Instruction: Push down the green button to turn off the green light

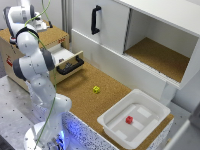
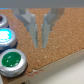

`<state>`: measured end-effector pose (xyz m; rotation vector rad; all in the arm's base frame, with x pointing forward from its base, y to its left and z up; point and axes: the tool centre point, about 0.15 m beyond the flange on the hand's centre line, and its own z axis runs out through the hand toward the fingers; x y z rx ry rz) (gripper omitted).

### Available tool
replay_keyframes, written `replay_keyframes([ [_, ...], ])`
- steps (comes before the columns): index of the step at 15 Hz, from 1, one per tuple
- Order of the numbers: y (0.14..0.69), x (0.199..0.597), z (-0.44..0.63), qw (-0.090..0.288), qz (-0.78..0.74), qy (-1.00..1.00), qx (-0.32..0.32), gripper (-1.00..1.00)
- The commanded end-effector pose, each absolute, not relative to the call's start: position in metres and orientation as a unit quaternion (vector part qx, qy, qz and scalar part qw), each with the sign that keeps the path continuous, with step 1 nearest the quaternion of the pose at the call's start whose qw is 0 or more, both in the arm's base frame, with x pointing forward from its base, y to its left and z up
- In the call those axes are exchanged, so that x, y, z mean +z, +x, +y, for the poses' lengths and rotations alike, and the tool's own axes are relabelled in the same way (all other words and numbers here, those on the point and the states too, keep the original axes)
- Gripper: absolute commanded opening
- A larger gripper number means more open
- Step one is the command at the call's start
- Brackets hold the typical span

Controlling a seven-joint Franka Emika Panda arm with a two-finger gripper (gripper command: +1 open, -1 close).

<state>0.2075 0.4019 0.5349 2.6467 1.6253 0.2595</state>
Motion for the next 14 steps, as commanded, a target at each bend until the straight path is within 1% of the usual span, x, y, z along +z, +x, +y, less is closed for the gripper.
replay_keyframes([
  [1,0.224,0.537,0.385,0.022,0.493,0.868,0.063,1.00],
  [3,0.232,0.533,0.375,0.019,0.468,0.881,0.058,1.00],
  [6,0.243,0.528,0.354,0.023,0.422,0.905,0.051,1.00],
  [10,0.265,0.519,0.324,0.032,0.319,0.946,0.044,1.00],
  [12,0.277,0.513,0.302,0.042,0.227,0.972,0.040,1.00],
  [13,0.279,0.510,0.295,0.039,0.197,0.979,0.038,1.00],
  [14,0.279,0.510,0.295,0.039,0.197,0.979,0.038,1.00],
])
